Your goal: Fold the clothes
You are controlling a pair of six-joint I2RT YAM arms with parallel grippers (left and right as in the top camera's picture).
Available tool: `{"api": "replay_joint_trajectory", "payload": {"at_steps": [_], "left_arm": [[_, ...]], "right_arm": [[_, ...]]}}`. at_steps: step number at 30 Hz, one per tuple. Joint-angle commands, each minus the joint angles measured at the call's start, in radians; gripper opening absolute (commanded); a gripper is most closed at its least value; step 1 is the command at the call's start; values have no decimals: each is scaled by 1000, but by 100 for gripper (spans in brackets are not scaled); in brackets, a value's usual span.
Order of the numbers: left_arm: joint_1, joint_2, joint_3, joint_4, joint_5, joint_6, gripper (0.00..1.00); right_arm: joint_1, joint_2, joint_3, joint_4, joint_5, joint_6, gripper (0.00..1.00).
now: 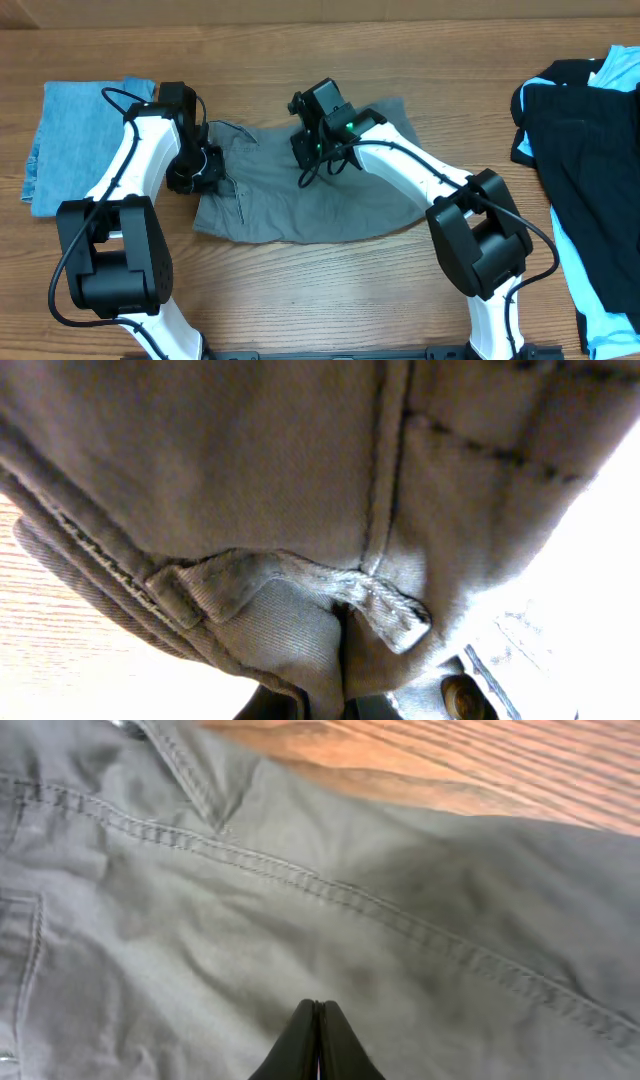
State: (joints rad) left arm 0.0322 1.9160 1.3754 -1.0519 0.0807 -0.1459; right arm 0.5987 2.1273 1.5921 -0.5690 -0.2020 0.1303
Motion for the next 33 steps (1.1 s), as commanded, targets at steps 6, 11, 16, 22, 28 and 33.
{"api": "replay_joint_trajectory", "payload": {"at_steps": [6,11,16,22,28,33], "left_arm": [[-8,-19,22,-5,-13,26,8],[-9,-19,22,-6,-13,27,8],[-8,-19,22,-3,-13,27,8],[-9,-19,22,2,-10,26,8],[-9,-19,22,2,-10,27,8],[-9,-19,22,2,-10,27,9]], "right_arm": [[13,111,-5,8,-39,1,4],[18,127,14,6,-45,1,4],[-4,40,115,-11,-62,1,4],[-5,55,138,33,-61,20,4],[6,171,130,100,-61,46,4],[13,232,130,125,-62,50,4]]}}
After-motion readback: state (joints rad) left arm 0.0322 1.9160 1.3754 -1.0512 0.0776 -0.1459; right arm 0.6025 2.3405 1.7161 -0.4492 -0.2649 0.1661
